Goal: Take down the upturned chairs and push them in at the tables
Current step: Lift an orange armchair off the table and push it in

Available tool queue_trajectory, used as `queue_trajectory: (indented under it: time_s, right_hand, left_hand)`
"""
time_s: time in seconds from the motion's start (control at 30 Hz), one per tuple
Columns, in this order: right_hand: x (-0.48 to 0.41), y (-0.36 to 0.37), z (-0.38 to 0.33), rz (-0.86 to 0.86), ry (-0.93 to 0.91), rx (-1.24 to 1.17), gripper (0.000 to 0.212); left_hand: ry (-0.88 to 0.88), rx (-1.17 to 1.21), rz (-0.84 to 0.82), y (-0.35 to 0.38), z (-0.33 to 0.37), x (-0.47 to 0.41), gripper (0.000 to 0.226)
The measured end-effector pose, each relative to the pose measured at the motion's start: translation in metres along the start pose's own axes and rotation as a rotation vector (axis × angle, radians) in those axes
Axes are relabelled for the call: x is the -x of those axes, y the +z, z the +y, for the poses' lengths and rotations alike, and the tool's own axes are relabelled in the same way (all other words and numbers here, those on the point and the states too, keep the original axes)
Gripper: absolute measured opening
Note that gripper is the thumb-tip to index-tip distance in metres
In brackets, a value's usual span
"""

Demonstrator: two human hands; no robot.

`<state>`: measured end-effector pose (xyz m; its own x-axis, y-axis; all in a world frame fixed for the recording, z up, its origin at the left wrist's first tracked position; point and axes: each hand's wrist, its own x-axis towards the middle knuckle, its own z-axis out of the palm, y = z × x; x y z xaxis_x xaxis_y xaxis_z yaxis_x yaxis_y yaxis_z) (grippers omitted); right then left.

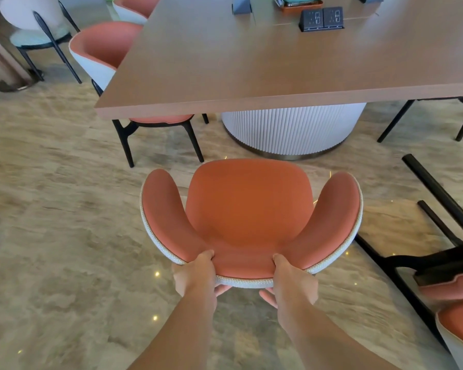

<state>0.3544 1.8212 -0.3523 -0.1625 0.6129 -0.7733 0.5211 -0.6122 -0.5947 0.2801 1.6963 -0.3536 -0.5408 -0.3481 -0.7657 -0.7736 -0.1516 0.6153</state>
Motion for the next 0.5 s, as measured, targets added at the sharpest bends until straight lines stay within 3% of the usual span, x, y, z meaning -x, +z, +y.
queue_trajectory:
  time_s: [0.5]
  right_hand:
    - [0.0019,0.0032,0.0004,0.035,-0.001,0.048,0.033]
  left_hand:
    - [-0.02,-0.024,0.01,0.0012,0.0018,-0.0001,0.061]
